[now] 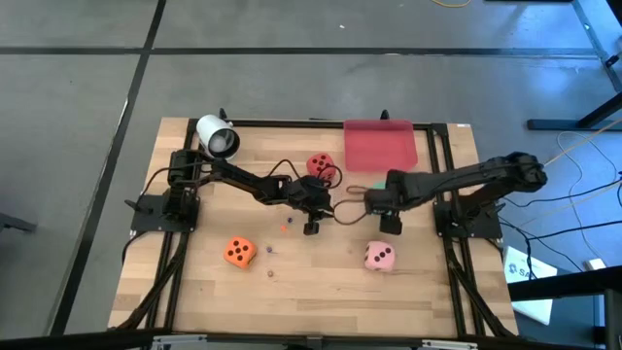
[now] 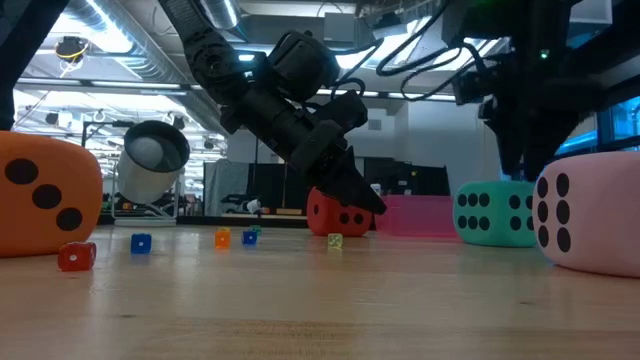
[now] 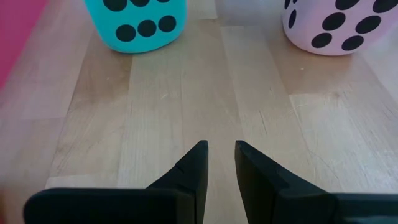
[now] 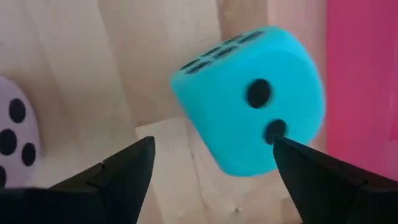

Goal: Pick & Place Dice
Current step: Put the large blue dice into the red bin

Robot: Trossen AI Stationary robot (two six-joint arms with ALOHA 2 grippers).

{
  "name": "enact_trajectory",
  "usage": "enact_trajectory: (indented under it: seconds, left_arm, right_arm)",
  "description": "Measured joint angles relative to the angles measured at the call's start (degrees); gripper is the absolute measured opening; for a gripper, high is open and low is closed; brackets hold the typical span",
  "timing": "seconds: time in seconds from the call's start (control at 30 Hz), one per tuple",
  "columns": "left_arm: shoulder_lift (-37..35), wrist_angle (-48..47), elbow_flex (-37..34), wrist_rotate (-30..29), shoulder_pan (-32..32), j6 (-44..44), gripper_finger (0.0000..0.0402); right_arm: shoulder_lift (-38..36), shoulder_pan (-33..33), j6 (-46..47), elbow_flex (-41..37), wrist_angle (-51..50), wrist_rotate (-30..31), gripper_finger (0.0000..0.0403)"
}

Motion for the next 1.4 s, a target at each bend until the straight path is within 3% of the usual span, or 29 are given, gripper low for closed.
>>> enact_trajectory:
  seconds: [0.37, 0.53, 1.0, 1.13, 1.4]
  left_arm:
    - [0.0, 0.0, 0.0, 0.0, 0.0, 0.0, 0.0075]
    - [0.0, 0.0, 0.0, 0.0, 0.0, 0.0, 0.0075]
    - [0.0, -0.2, 0.0, 0.0, 0.0, 0.0, 0.0075]
    - [0.0, -0.2, 0.0, 0.0, 0.0, 0.0, 0.0075]
    - [0.0, -0.2, 0.0, 0.0, 0.0, 0.0, 0.0075]
  right_arm:
    - [7.2, 5.1, 1.1, 0.0, -0.1, 15.4, 0.0327]
    - [9.9, 5.3, 0.9, -0.2, 1.0, 14.2, 0.0327]
    - [10.7, 6.6, 3.4, -5.2, 6.5, 19.6, 0.0325]
    - [10.7, 6.6, 3.1, -5.2, 6.5, 19.5, 0.0298]
    - [10.7, 6.6, 2.6, -5.2, 6.5, 19.4, 0.0197]
